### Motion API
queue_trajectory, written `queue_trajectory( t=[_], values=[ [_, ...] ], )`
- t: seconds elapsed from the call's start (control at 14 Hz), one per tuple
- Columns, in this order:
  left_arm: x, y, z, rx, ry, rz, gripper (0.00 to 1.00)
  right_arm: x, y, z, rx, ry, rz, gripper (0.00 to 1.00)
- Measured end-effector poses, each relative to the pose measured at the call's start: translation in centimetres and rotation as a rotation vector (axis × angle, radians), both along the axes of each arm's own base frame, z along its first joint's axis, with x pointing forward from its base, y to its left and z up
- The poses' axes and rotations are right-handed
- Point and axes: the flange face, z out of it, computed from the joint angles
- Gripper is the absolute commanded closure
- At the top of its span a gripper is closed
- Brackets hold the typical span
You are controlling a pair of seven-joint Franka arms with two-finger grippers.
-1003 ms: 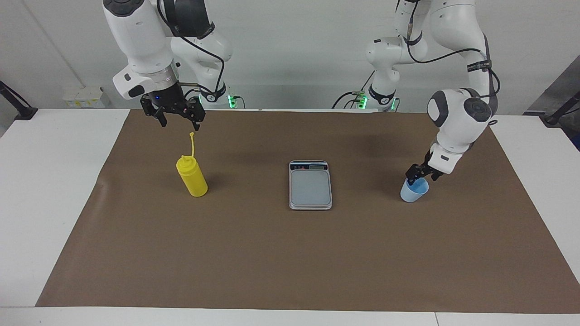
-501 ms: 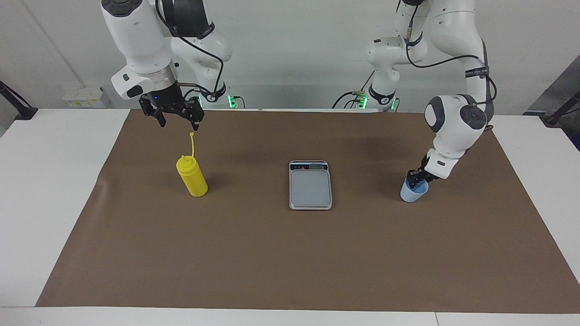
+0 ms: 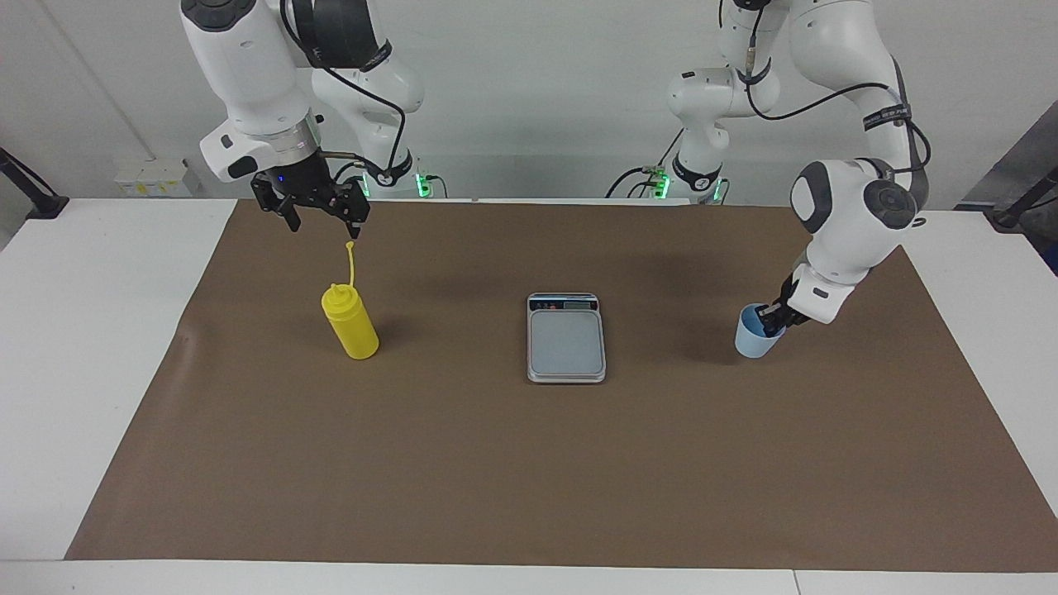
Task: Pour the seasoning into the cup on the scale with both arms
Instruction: 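Carry the blue cup with the left gripper onto the scale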
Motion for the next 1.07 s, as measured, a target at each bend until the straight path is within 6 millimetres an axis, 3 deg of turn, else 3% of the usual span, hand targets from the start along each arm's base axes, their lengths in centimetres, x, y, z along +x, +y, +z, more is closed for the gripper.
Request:
queue_trajectory(
  t=[0.14, 0.29, 0.57, 0.79, 1.07],
  values=[
    [0.0, -3.7, 2.7, -0.031, 0.022, -0.027, 1.00, 0.0, 0.0, 0.0, 0.000, 0.000, 0.000, 0.00],
    [-0.6, -8.7, 4.2, -0.042, 0.022, -0.028, 1.00, 0.0, 0.0, 0.0, 0.000, 0.000, -0.001, 0.00],
    [-3.3, -20.1, 4.3, -0.053, -0.028, 0.000, 1.00, 0.0, 0.0, 0.0, 0.000, 0.000, -0.001, 0.00],
    [-4.9, -26.0, 2.7, -0.069, -0.053, 0.030, 1.00, 0.0, 0.0, 0.0, 0.000, 0.001, -0.001, 0.00],
    [-6.0, -30.9, -2.4, -0.063, -0.033, 0.060, 1.00, 0.0, 0.0, 0.0, 0.000, 0.001, -0.001, 0.00]
  ],
)
